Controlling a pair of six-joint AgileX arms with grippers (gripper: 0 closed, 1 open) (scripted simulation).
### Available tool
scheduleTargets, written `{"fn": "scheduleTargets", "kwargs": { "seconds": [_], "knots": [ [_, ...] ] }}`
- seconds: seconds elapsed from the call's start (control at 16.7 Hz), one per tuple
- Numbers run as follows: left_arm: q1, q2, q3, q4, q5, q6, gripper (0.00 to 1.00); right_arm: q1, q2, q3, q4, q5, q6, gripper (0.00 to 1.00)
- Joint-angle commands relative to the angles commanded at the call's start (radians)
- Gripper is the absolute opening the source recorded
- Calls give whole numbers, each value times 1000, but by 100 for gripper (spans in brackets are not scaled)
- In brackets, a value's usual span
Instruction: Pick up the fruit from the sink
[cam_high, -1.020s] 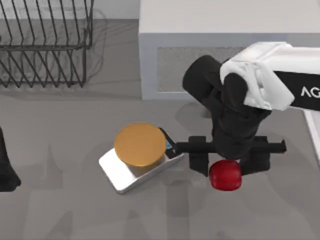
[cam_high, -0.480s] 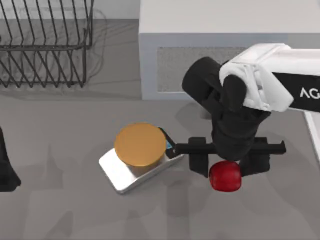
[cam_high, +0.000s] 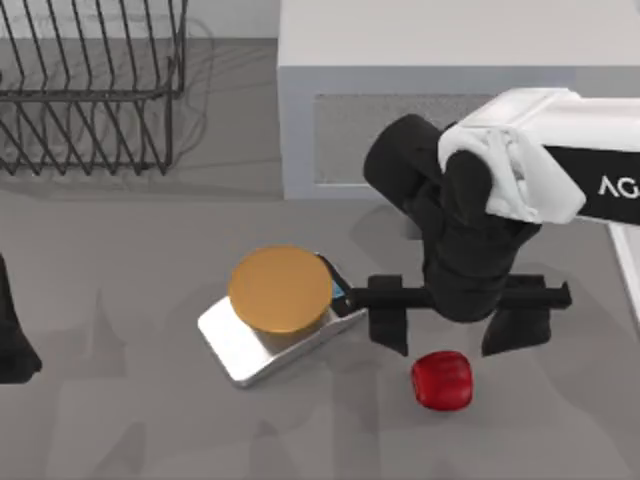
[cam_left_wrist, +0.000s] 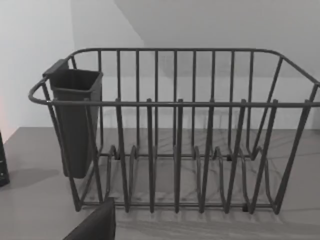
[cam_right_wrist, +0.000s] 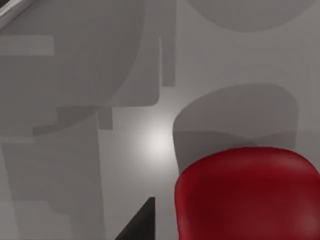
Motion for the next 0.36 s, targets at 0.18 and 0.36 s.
{"fn": "scheduleTargets", "kwargs": {
  "seconds": [0.18, 0.36],
  "knots": [
    [0, 0, 0, 0, 0, 0, 100, 0, 0, 0, 0, 0, 0, 100],
    [0, 0, 0, 0, 0, 0, 100, 0, 0, 0, 0, 0, 0, 100]
  ]
}}
